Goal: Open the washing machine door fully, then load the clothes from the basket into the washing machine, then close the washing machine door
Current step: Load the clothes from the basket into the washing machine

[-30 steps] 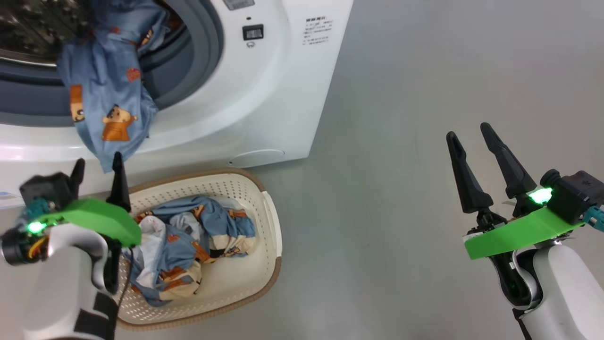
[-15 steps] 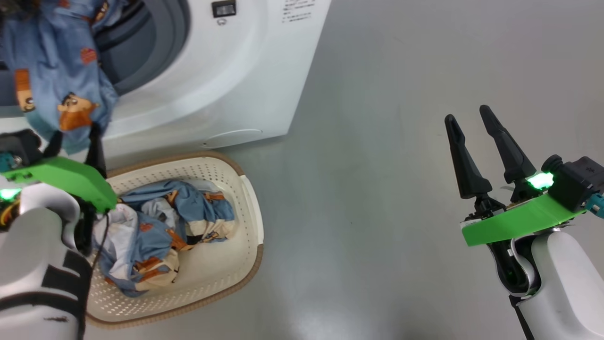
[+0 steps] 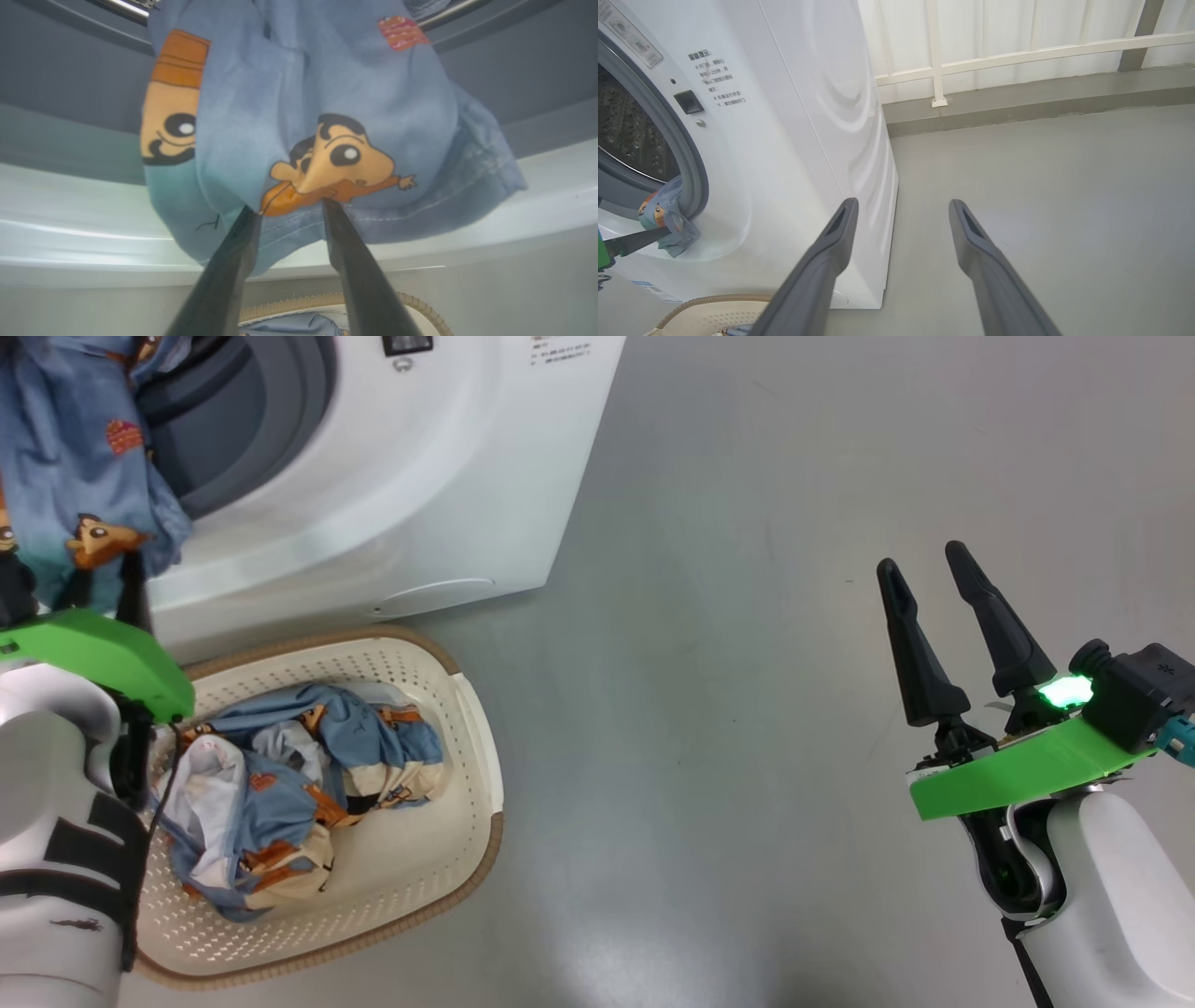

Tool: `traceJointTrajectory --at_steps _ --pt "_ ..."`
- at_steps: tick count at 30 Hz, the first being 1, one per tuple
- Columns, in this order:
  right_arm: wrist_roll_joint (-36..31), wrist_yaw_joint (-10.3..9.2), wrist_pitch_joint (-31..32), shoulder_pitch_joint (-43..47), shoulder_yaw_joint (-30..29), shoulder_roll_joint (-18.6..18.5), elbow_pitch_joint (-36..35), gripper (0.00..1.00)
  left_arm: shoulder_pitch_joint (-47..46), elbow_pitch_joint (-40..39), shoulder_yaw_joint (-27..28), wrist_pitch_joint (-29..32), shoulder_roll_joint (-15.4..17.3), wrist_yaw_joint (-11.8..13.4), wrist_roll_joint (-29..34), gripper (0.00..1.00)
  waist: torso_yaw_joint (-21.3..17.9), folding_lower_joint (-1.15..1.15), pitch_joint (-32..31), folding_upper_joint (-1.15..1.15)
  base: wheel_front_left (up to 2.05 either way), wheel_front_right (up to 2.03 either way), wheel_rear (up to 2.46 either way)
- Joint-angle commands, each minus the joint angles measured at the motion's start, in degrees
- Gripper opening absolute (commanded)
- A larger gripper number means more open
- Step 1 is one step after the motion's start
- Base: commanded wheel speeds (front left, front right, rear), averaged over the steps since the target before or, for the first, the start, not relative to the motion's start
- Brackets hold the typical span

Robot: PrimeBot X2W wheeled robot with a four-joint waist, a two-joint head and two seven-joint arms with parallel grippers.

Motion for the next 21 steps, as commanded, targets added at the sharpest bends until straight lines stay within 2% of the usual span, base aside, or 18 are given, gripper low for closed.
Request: traceJointTrajectory --at_steps 1,11,21 --pt "0.18 0.09 -0.27 -0.2 0.7 -0.09 -1.06 1.0 -0.54 -0.62 0.4 -0.8 1.94 -0.13 -0.61 0.0 0.35 0.0 -0.31 0.0 0.0 0.0 0.0" --pt "0.15 0.09 -0.27 0.46 0.7 -0.35 -1.0 1.0 2.33 -5.21 -2.74 -1.72 1.02 -0.13 -2.75 0.0 2.28 0.0 -1.41 0.0 0.0 0.0 0.0" --pt "0.16 0.09 -0.27 1.01 1.18 -0.77 -0.74 1.0 6.76 -17.28 -3.62 -1.77 1.11 -0.13 -3.75 0.0 3.47 0.0 -2.72 0.0 0.0 0.0 0.0"
